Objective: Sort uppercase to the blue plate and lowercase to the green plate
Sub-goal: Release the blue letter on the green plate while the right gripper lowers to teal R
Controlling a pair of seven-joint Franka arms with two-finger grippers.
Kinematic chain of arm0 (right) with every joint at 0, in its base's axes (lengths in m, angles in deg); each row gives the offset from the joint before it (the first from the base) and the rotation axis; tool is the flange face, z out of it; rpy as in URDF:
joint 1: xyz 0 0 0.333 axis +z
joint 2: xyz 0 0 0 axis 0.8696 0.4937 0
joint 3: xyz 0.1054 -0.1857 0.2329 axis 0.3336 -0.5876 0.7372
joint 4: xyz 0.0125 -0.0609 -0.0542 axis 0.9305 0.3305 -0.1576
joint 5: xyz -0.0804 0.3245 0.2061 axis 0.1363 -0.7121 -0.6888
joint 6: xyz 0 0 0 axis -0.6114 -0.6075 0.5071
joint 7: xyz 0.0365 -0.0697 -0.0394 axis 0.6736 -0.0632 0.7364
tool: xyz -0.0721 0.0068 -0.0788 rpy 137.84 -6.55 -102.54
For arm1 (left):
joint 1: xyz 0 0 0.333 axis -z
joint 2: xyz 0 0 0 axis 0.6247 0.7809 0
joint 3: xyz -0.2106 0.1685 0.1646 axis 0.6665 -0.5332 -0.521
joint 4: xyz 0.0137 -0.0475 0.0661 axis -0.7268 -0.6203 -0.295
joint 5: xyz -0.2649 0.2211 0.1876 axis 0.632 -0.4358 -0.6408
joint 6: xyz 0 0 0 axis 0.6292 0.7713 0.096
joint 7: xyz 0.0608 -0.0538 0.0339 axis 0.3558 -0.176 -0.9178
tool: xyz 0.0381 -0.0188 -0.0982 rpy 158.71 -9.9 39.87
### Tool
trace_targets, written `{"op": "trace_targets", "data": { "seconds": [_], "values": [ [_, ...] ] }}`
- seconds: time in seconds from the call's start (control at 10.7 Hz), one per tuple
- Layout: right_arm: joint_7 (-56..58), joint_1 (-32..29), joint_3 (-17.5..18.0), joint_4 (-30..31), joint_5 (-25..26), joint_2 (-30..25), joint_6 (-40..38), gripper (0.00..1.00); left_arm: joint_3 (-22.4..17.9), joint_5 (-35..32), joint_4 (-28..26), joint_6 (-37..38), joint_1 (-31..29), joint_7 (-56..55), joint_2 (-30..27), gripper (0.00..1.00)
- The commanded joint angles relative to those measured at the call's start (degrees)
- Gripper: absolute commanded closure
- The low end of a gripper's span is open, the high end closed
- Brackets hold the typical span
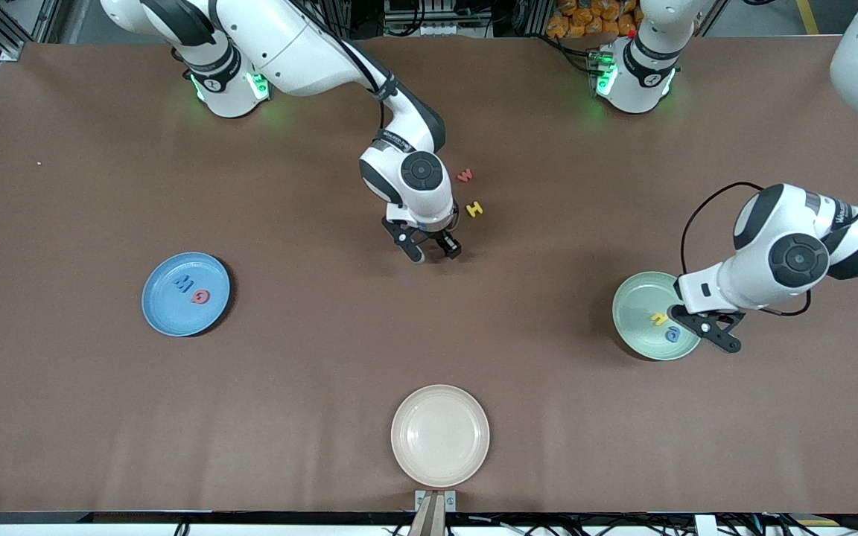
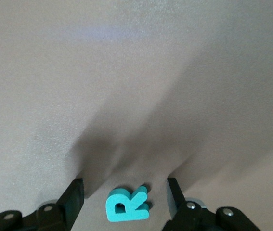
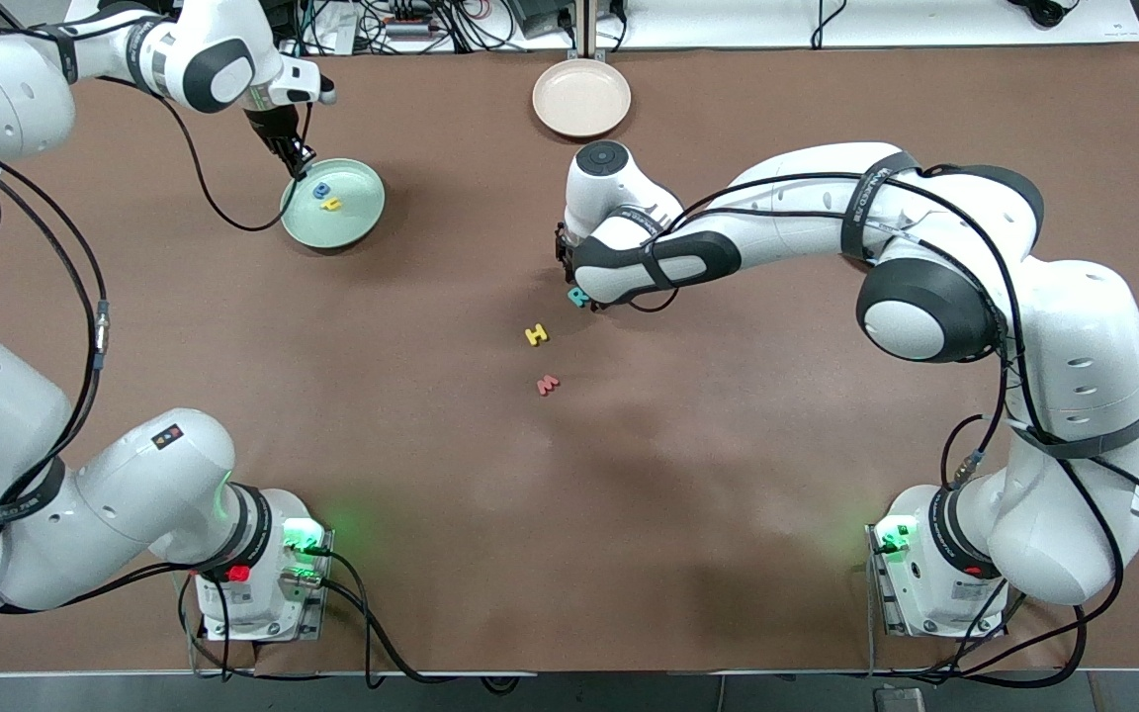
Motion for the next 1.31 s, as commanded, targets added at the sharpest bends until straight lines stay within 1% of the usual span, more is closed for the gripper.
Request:
{"op": "trace_targets", "data": {
  "seconds": [0.0,0.19,0.28,0.47,0.56,0.75,0.84,1.13,1.22],
  "values": [
    [-1.8,0.6,-0.1,-1.9,-0.8,1.0,-0.6,0.21,-0.4,1.3,2.2,1.0,1.3,-4.5,1.5,0.0],
    [-1.9,0.7,-0.1,-1.9,-0.8,1.0,-0.6,0.21,-0.4,1.0,2.2,1.1,3.6,-8.8,1.0,0.0],
    [-1.9,0.8,0.0,-1.9,-0.8,1.0,-0.6,0.21,-0.4,1.5,2.2,1.4,3.6,-10.8,0.2,0.0],
    [-2.0,1.0,0.1,-1.9,-0.8,1.0,-0.5,0.21,1.1,2.2,2.4,1.9,3.8,-11.2,-1.3,0.0],
    [-2.0,1.0,0.1,-1.9,-0.8,1.0,-0.5,0.22,2.5,3.0,3.3,2.8,4.2,-11.2,-2.1,0.0],
    [-2.1,1.0,0.3,-1.9,-0.8,1.1,-0.4,0.24,2.6,3.2,6.2,5.0,7.1,-11.2,-2.2,0.0],
    [-2.6,1.0,0.7,-1.9,-0.8,1.4,-0.3,0.24,2.5,3.2,6.8,5.1,7.9,-11.3,-2.2,0.0],
    [-2.5,1.1,0.8,-1.9,-0.8,1.5,-0.1,0.28,2.5,3.1,6.9,5.3,8.8,-11.2,-1.9,0.0],
    [-2.4,1.1,0.8,-1.9,-0.7,1.6,-0.1,0.31,2.3,3.2,6.9,5.3,10.4,-11.3,-2.1,0.0]
  ]
}}
